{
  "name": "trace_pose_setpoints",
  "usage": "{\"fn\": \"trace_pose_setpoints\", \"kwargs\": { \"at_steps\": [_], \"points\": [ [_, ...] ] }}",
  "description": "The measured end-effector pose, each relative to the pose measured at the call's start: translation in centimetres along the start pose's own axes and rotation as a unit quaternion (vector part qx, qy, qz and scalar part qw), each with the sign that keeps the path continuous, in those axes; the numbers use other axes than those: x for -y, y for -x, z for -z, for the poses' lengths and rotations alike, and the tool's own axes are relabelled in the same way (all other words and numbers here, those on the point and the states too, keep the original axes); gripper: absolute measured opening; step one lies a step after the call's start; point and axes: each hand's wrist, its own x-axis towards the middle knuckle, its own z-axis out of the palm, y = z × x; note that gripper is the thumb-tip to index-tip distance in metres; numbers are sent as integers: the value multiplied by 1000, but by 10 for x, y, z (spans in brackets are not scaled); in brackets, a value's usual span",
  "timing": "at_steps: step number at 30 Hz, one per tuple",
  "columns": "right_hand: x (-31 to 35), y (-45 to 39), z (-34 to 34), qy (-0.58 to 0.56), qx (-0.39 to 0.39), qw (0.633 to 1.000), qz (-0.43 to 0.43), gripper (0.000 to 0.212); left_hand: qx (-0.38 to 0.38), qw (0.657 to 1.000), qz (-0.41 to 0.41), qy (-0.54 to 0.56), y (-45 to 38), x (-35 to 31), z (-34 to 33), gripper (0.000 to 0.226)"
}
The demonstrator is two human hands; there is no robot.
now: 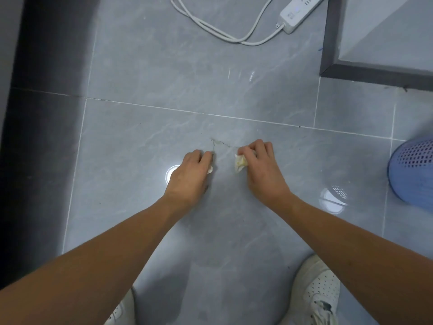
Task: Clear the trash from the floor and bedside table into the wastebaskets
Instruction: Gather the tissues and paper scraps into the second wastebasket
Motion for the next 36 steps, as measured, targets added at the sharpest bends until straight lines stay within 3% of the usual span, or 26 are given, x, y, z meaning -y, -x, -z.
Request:
{"fn": "trace_pose_setpoints", "kwargs": {
  "at_steps": [6, 12, 16, 19, 24, 28, 31, 36],
  "points": [
    [-15, 13, 21, 14, 10, 999, -28, 38, -21, 997, 24, 67, 21, -5, 16, 17],
    [-13, 32, 70, -121, -130, 970, -166, 33, -12, 996, -10, 84, 47, -25, 44, 9],
    [0, 73, 123, -166, -167, 937, -256, 32, 1, 994, -41, 105, 59, -64, 80, 6],
    [19, 118, 175, -199, -196, 912, -300, 25, 25, 987, -91, 128, 68, -120, 118, 6],
    [46, 213, 259, -204, -310, 847, -380, 21, 101, 962, -227, 116, 86, -248, 166, 3],
    [55, 300, 309, -180, -385, 774, -470, 16, 145, 930, -329, 74, 101, -355, 180, 4],
    [49, 357, 331, -181, -415, 732, -509, 22, 159, 918, -357, 64, 119, -423, 173, 5],
    [12, 429, 339, -90, -403, 708, -574, 21, 190, 908, -372, 40, 155, -502, 126, 5]
  ]
}}
